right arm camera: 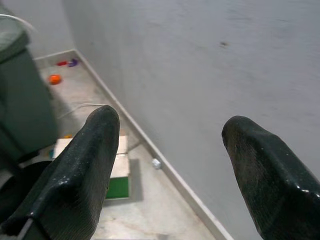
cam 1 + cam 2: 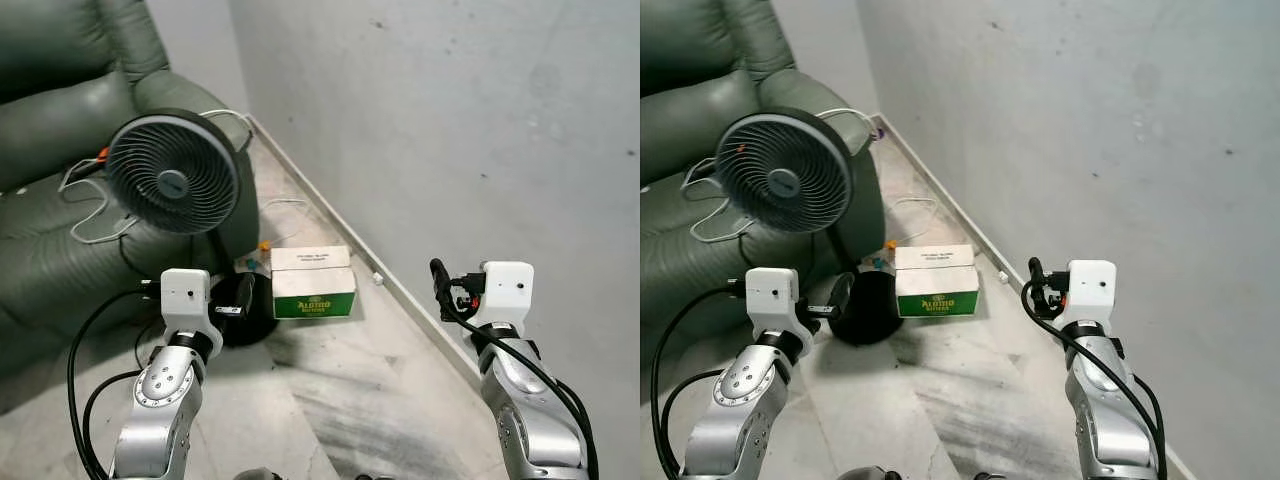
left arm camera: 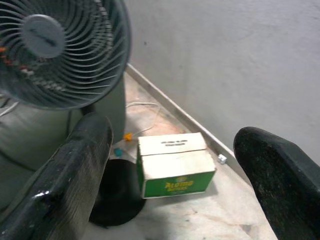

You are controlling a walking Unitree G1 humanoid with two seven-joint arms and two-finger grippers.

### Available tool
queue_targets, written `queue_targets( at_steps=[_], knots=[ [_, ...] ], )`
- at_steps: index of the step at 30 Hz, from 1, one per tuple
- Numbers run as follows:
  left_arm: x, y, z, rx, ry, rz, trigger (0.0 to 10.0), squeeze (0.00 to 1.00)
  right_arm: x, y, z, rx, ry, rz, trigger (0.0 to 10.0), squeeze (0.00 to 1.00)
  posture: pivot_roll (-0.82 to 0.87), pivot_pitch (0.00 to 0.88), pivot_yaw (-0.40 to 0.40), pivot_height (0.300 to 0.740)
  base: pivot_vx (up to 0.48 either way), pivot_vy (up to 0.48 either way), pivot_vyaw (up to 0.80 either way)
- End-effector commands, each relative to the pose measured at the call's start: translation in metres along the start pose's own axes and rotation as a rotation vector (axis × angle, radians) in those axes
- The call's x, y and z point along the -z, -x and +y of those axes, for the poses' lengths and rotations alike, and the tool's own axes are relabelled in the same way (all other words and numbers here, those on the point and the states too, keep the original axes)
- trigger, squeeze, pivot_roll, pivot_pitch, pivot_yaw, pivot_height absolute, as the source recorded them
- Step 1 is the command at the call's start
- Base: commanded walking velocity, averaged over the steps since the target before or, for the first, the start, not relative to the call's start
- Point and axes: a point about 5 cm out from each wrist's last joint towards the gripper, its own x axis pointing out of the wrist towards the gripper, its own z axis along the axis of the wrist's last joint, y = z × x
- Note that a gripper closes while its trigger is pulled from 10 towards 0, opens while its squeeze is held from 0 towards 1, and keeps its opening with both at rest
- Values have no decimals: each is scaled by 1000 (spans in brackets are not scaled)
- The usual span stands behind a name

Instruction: Hang keys on a hook

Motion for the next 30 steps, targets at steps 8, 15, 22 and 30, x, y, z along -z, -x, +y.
queue_targets(
  at_steps=[8,15,22,30],
  knots=[
    [2,0,3,-30,26,24,10000,0,2,0,-2,8,-3,20,10000,0,53,133,49,740,0,0,-777],
    [2,-1,4,-34,30,27,10000,0,3,1,-3,13,-2,26,10000,0,48,136,51,740,0,0,-781],
    [2,-2,4,-38,37,34,10000,0,4,1,-4,19,-1,28,10000,0,49,136,53,740,0,0,-781],
    [2,-3,4,-43,40,40,10000,0,4,1,-3,17,-7,24,10000,0,51,136,55,740,0,0,-434]
  ],
)
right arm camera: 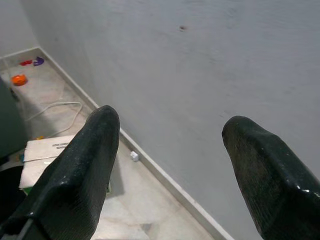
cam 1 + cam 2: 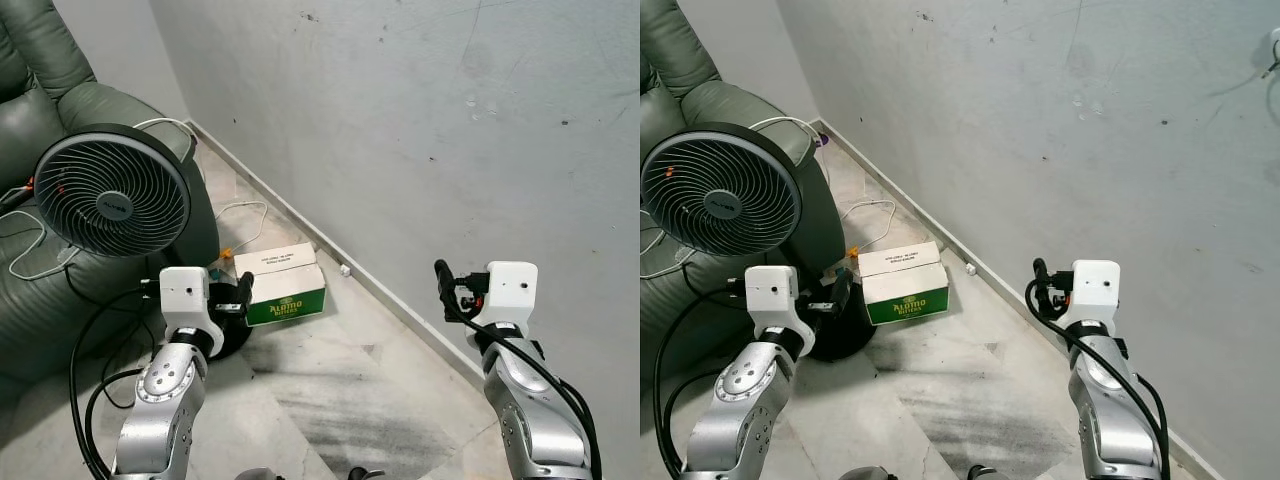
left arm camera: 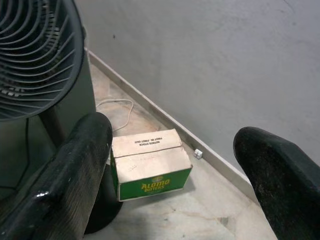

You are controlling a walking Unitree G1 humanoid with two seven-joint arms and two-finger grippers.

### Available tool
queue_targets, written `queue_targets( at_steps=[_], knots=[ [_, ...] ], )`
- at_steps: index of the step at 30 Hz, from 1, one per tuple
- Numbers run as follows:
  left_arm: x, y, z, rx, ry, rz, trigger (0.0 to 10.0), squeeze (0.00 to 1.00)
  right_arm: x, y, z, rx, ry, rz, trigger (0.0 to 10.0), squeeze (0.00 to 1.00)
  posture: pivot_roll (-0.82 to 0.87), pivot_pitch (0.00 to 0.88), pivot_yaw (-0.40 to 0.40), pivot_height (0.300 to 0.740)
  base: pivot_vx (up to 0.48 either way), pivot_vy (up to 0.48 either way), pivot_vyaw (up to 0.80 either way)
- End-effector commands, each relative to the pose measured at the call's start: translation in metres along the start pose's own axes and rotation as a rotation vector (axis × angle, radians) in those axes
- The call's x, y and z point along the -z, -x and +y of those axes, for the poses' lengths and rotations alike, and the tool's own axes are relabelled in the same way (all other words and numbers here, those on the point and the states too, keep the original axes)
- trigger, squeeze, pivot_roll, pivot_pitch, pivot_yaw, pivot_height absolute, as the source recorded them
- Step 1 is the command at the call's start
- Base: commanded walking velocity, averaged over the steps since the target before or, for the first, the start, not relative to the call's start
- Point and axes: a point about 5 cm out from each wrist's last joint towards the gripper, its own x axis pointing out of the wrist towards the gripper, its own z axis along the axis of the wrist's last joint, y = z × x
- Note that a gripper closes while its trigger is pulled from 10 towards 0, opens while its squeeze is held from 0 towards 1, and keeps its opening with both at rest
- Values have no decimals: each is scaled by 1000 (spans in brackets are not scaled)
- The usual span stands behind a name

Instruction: Hang keys on a hook

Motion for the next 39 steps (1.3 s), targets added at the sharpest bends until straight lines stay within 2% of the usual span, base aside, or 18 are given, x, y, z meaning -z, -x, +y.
queue_targets(
  at_steps=[1,11,39],
  knots=[
    [4,2,6,-26,-4,25,10000,0,2,1,1,0,-7,10,10000,0,51,136,55,740,0,0,0],
    [4,1,6,-29,0,31,10000,0,3,1,1,2,-6,10,10000,0,51,135,55,740,0,0,0],
    [6,0,7,-31,-4,37,10000,0,2,-1,0,5,-1,5,10000,0,51,125,57,740,0,345,0]
  ],
)
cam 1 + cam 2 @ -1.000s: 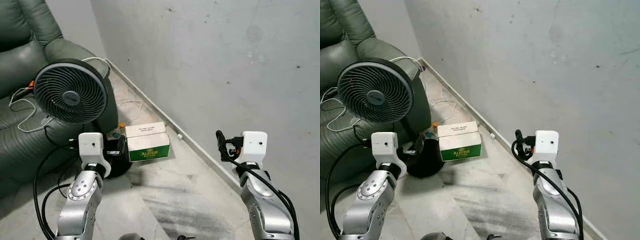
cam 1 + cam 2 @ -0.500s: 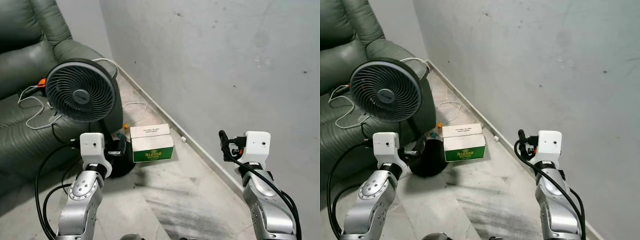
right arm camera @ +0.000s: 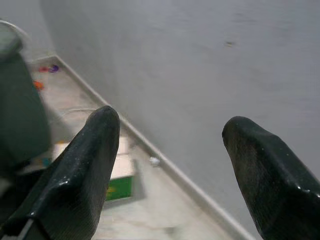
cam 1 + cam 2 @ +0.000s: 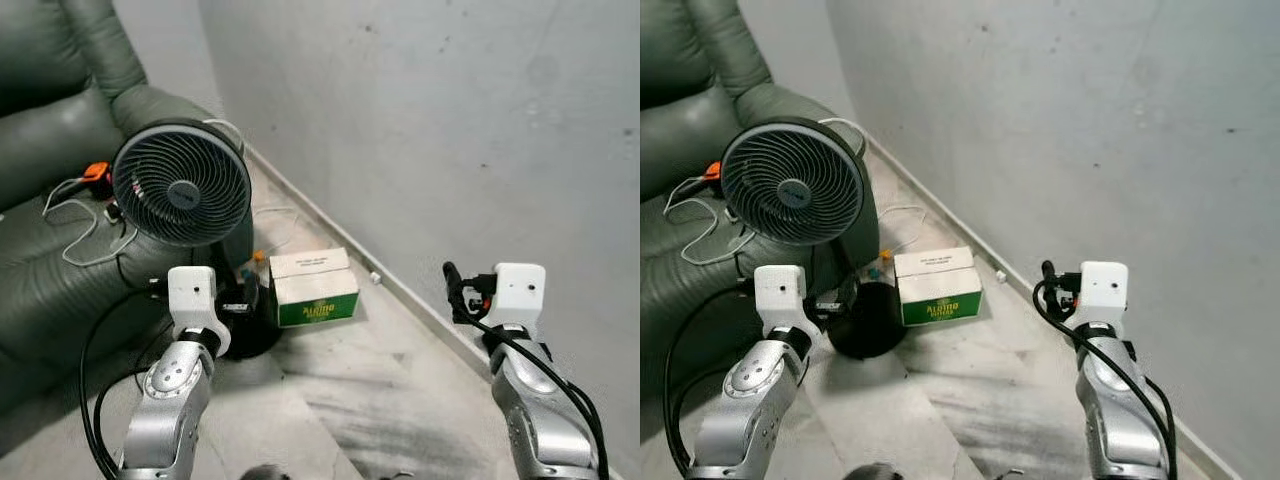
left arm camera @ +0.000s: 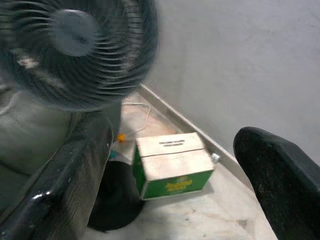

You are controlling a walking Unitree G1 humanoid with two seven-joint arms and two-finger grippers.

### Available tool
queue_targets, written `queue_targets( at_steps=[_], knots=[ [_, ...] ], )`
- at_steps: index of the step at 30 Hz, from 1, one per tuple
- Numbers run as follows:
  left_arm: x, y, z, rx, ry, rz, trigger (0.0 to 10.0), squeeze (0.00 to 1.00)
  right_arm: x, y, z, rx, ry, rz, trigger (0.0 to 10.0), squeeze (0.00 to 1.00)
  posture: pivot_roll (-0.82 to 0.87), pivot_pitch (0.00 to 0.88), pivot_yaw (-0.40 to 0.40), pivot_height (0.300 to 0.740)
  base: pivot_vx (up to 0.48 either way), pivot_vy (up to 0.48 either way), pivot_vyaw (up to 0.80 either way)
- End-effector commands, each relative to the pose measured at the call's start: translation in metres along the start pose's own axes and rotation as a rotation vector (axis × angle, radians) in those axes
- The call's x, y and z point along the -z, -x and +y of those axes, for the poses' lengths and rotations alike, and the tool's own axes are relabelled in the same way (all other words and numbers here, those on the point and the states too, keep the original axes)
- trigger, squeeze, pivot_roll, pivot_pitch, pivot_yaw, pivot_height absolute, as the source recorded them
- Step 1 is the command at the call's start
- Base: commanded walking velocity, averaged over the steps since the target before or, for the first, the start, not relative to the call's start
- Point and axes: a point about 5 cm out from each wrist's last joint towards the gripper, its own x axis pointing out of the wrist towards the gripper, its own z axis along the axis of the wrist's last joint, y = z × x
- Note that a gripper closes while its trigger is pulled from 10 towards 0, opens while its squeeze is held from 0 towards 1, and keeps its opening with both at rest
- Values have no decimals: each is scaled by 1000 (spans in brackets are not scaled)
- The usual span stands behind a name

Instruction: Hang keys on a hook

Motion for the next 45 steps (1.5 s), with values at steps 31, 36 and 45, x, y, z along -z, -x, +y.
queue_targets(
  at_steps=[31,36,45],
  knots=[
    [-1,-1,2,-1,-10,-3,10000,0,0,-3,3,-8,1,5,10000,0,50,117,55,740,0,206,-110],
    [-1,-1,0,6,0,0,10000,0,-1,-2,2,-5,4,4,10000,0,46,121,56,740,0,0,-800],
    [-3,-2,1,-7,35,7,10000,0,-2,-2,1,-6,10,0,10000,0,43,124,55,740,0,0,-800]
  ],
)
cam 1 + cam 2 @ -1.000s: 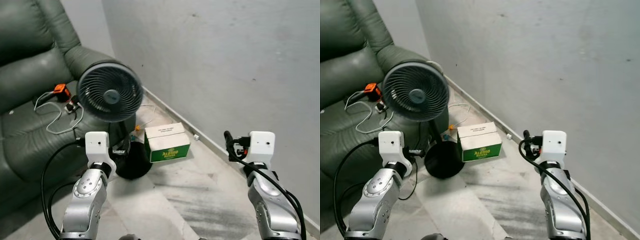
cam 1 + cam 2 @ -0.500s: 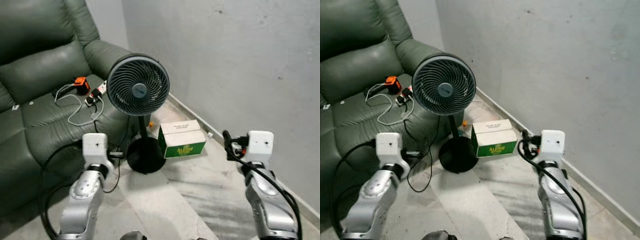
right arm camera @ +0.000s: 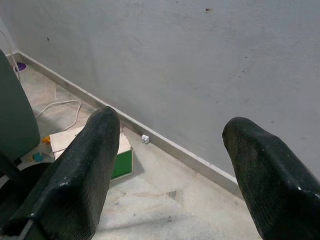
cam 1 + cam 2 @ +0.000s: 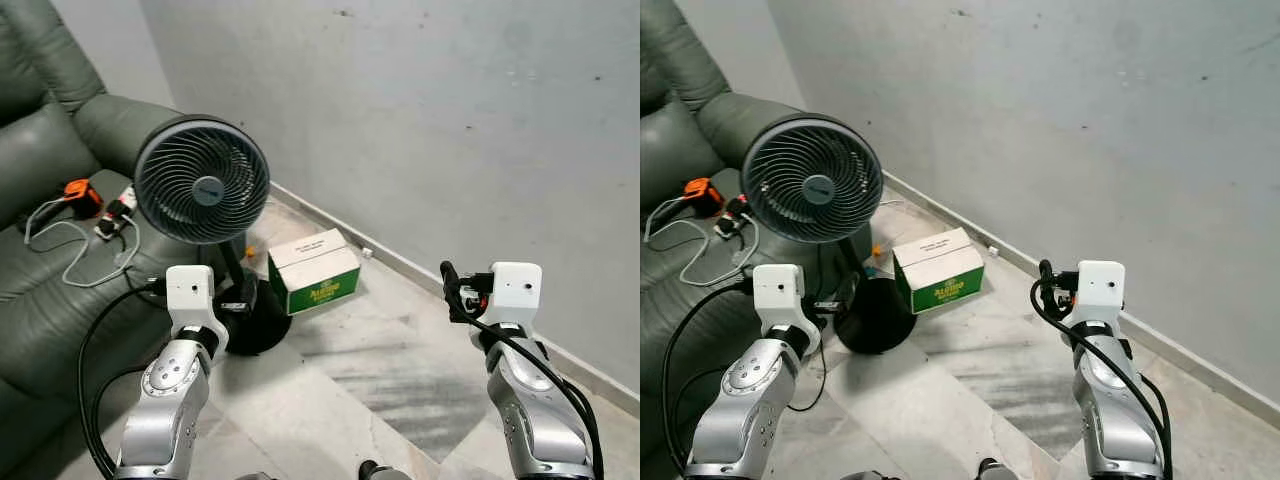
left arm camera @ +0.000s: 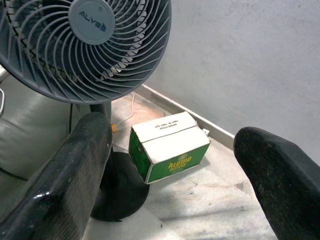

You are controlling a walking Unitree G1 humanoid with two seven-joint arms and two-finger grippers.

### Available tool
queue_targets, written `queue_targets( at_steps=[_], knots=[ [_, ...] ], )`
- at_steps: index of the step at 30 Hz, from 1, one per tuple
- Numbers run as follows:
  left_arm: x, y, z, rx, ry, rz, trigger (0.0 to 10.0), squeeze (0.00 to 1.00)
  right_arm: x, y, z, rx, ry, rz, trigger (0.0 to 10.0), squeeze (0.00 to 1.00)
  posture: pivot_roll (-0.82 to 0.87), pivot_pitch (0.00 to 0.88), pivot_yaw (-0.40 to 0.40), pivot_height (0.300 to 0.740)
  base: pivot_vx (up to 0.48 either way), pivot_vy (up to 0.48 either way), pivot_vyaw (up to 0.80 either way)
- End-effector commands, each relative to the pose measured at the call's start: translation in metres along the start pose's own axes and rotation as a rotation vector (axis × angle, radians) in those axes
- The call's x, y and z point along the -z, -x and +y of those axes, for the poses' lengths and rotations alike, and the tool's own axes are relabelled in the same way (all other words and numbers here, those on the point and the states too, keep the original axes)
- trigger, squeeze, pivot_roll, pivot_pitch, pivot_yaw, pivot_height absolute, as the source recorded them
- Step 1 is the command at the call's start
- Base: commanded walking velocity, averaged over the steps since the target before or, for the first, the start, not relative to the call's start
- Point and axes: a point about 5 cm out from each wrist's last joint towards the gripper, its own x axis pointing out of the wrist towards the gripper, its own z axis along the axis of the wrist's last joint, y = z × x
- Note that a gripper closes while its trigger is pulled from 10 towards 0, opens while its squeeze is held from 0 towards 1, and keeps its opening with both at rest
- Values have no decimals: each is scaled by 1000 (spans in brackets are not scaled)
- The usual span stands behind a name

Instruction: Hang keys on a hook

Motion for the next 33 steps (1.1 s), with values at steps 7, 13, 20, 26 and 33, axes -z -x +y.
queue_targets(
  at_steps=[7,13,20,26,33],
  knots=[
    [-4,-1,4,-23,39,10,10000,0,-3,0,1,1,-1,-7,10000,0,40,127,52,740,0,0,-800],
    [-7,-4,2,-18,55,23,10000,0,-3,0,0,2,-2,-6,10000,0,39,129,52,740,0,0,-800],
    [-7,-4,2,-12,57,34,10000,0,-3,0,0,3,-5,-7,10000,0,40,131,53,740,0,0,-800],
    [-6,-4,1,-4,61,47,10000,0,-3,0,1,4,-6,-5,10000,0,39,132,58,740,0,0,-796],
    [-6,-4,0,14,52,55,10000,0,-3,1,1,3,-6,-3,10000,0,38,133,58,740,0,0,-791]
  ],
)
